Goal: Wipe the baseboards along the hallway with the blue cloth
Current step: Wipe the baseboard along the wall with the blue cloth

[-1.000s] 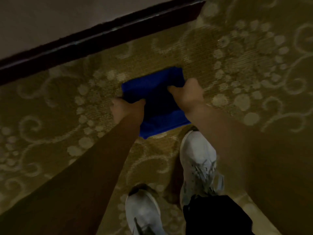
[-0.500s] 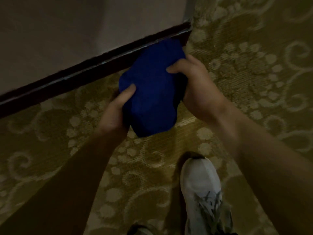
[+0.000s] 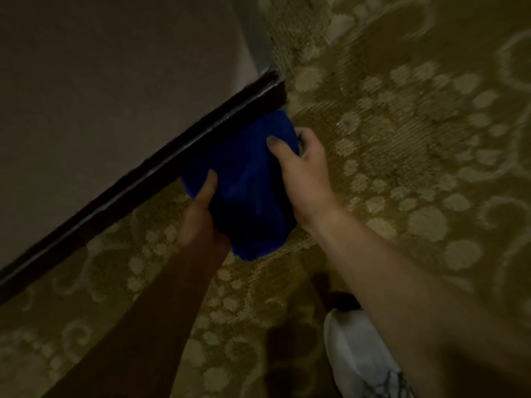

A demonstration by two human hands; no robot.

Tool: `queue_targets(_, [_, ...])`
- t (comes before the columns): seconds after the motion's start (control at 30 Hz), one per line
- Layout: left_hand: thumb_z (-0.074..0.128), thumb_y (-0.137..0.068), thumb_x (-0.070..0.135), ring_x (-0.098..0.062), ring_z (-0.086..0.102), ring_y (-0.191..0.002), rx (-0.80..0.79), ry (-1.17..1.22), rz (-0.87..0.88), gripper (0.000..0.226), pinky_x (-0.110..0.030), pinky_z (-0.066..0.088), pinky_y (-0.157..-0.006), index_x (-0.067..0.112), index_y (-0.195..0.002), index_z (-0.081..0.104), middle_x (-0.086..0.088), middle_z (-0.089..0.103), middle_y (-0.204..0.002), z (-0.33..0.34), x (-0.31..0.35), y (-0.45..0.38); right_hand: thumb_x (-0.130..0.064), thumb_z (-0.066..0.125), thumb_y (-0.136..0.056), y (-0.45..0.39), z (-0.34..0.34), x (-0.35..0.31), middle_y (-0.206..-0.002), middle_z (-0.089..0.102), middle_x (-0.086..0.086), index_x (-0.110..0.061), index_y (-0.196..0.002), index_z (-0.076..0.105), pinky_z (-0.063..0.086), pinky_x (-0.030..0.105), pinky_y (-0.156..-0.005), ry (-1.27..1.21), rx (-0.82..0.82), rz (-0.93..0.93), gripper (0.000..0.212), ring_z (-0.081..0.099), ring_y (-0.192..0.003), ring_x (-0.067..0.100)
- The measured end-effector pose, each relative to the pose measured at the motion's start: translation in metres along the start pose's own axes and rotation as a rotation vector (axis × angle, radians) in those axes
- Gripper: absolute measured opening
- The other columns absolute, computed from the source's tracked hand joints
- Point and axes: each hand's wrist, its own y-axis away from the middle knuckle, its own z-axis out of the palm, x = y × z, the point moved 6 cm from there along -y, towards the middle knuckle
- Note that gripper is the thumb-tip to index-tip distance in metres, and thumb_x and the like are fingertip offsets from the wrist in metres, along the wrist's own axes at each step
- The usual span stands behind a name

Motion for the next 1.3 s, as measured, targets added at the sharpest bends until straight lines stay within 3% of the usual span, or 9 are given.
queue_targets(0.3, [0.045, -0.1, 0.04, -0.026, 0.069, -0.109, -0.073, -0.045, -0.035, 0.038, -0.045, 0.059, -0.084, 0.023, -0.13, 0.059, -0.005, 0.069, -0.124, 0.016, -0.005, -0.009, -0.015, 0.063, -0.089, -0.008, -0.001, -0.002, -0.095, 0.068, 0.013, -0.014, -0.091, 0.056, 0.057, 0.041, -0.075, -0.156, 0.049, 0.03, 0.007, 0.067, -0.087, 0.026])
queue_targets(0.43, [0.042, -0.102, 0.042, -0.031, 0.065, -0.113, -0.045, 0.003, -0.077, 0.04, -0.047, 0.052, -0.093, 0.022, -0.132, 0.058, -0.008, 0.067, -0.127, 0.027, -0.005, -0.025, -0.017, 0.062, -0.09, -0.01, -0.008, -0.024, -0.089, 0.068, 0.005, -0.014, -0.093, 0.059, 0.057, 0.038, -0.074, 0.023, 0.205, -0.137, 0.007, 0.068, -0.081, 0.02])
queue_targets(0.53, [0.048, -0.1, 0.039, -0.029, 0.066, -0.101, 0.054, -0.004, -0.122, 0.036, -0.042, 0.052, -0.082, 0.019, -0.126, 0.063, -0.012, 0.068, -0.123, 0.026, 0.0, -0.031, -0.024, 0.062, -0.089, -0.005, -0.005, -0.038, -0.093, 0.068, 0.001, -0.017, -0.099, 0.057, 0.056, 0.044, -0.079, 0.219, 0.281, -0.283, 0.013, 0.066, -0.084, 0.017])
queue_targets(0.63, [0.052, -0.1, 0.033, -0.025, 0.07, -0.086, 0.062, -0.007, -0.098, 0.033, -0.033, 0.056, -0.071, 0.015, -0.123, 0.065, -0.009, 0.073, -0.107, 0.023, 0.008, -0.028, -0.025, 0.06, -0.091, -0.004, 0.0, -0.044, -0.094, 0.066, -0.004, -0.02, -0.104, 0.053, 0.054, 0.042, -0.082, 0.342, 0.301, -0.376, 0.015, 0.064, -0.086, 0.011])
queue_targets(0.83, [0.062, -0.095, 0.029, -0.014, 0.07, -0.05, 0.065, -0.034, -0.056, 0.014, -0.02, 0.051, -0.04, 0.019, -0.087, 0.068, 0.0, 0.074, -0.062, 0.001, 0.014, -0.021, -0.022, 0.054, -0.095, 0.001, 0.035, -0.052, -0.077, 0.052, -0.012, -0.012, -0.106, 0.056, 0.047, 0.033, -0.075, 0.631, 0.39, -0.566, 0.014, 0.055, -0.077, 0.011])
queue_targets(0.97, [0.066, -0.09, 0.036, -0.023, 0.072, -0.084, 0.141, 0.032, -0.079, 0.024, -0.03, 0.058, -0.066, 0.019, -0.107, 0.07, -0.006, 0.076, -0.099, -0.015, 0.007, -0.024, -0.022, 0.054, -0.096, 0.012, 0.049, -0.038, -0.098, 0.064, 0.0, -0.01, -0.115, 0.057, 0.044, 0.026, -0.081, 0.771, 0.252, -0.582, 0.023, 0.058, -0.092, 0.014])
queue_targets(1.07, [0.085, -0.052, 0.051, -0.031, 0.069, -0.102, 0.221, 0.097, -0.057, 0.076, -0.052, 0.054, -0.091, 0.028, -0.122, 0.065, -0.005, 0.071, -0.118, -0.023, -0.004, -0.037, -0.025, 0.055, -0.095, 0.01, 0.05, -0.032, -0.117, 0.064, 0.008, -0.008, -0.125, 0.055, 0.047, 0.035, -0.093, 0.826, 0.155, -0.529, 0.034, 0.059, -0.108, 0.02])
queue_targets(1.13, [0.087, -0.034, 0.053, -0.034, 0.069, -0.102, 0.281, 0.141, -0.058, 0.097, -0.057, 0.051, -0.093, 0.03, -0.125, 0.063, -0.004, 0.07, -0.119, -0.032, -0.017, -0.055, -0.025, 0.056, -0.094, 0.006, 0.045, -0.037, -0.117, 0.064, 0.009, -0.007, -0.124, 0.056, 0.048, 0.041, -0.093, 0.779, 0.194, -0.489, 0.034, 0.059, -0.108, 0.022])
queue_targets(1.3, [0.084, -0.055, 0.052, -0.029, 0.068, -0.101, 0.263, 0.06, -0.004, 0.06, -0.046, 0.052, -0.095, 0.024, -0.107, 0.071, -0.004, 0.071, -0.115, -0.017, -0.004, -0.032, -0.024, 0.054, -0.094, 0.005, 0.026, -0.053, -0.081, 0.052, -0.013, -0.016, -0.111, 0.053, 0.049, 0.043, -0.086, 0.597, 0.411, -0.42, 0.018, 0.058, -0.091, 0.019])
